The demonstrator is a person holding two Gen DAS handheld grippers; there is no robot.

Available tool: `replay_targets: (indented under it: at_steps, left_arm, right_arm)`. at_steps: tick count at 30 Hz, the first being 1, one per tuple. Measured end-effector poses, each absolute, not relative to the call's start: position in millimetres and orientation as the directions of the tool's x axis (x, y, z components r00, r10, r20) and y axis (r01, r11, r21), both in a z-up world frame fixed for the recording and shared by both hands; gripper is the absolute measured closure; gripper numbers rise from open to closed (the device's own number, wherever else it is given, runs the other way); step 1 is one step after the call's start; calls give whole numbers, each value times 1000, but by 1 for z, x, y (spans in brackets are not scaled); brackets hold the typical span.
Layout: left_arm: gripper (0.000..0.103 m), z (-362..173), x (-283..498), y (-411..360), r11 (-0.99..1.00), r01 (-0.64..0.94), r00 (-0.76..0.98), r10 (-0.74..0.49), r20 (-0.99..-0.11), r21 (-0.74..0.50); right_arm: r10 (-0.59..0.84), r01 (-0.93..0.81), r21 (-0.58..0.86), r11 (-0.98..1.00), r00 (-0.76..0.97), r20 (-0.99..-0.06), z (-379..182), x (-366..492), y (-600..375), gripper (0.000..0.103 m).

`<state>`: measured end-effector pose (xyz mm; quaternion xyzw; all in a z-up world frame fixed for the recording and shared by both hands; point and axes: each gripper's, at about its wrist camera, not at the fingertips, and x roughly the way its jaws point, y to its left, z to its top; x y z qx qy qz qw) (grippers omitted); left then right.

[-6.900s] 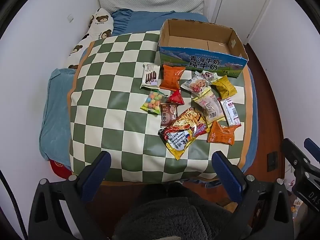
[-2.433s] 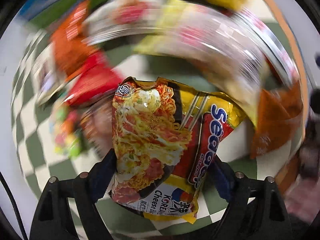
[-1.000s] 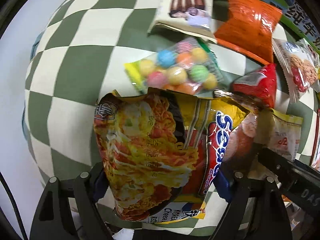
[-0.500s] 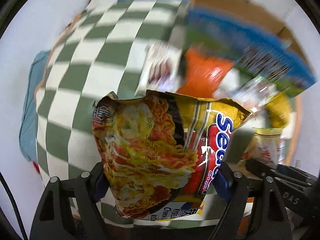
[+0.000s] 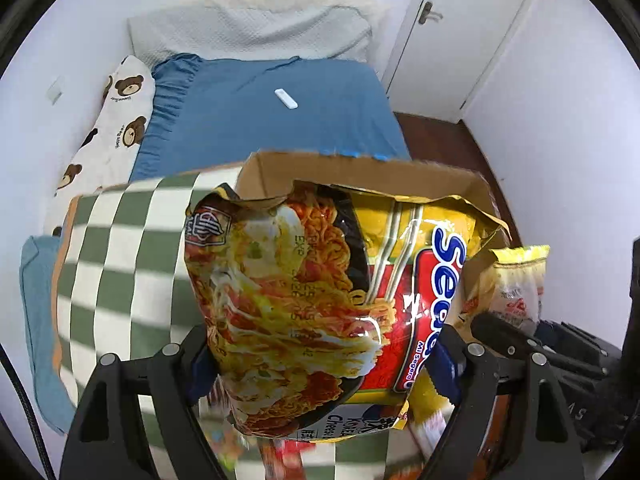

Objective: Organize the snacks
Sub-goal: 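Carry both packs into the cardboard box and open both grippers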

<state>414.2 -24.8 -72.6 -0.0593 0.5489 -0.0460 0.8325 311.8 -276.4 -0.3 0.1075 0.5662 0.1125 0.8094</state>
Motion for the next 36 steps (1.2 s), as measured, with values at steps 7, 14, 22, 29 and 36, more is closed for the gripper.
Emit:
replay_targets:
  at_steps: [7,14,22,29,36]
  left_arm:
    - [19,-131,509,-39,984,-5,207,-172,-963,-176]
    - [19,-179,550,-51,984,0,96,-178,-979,-179]
    - [9,-186,548,-65,987,3,73,-162,-984,-162]
    - [9,-171,539,-56,987,-13,112,-155,-981,-158]
    - [9,-142,510,-50,993,-13,178,-117,-977,-121]
  right_arm:
    - [219,-56,212,976,226,-949,-52,404,-274,56]
    - [202,-73,194,978,110,-973,-106,449,-278,56]
    - [187,-64,184,981,54,-981,-139,472,-287,8]
    - [168,-45,166,985,48,-985,-147,477,-297,8]
    - [158,-20,157,987,88,-984,-132,459,-298,8]
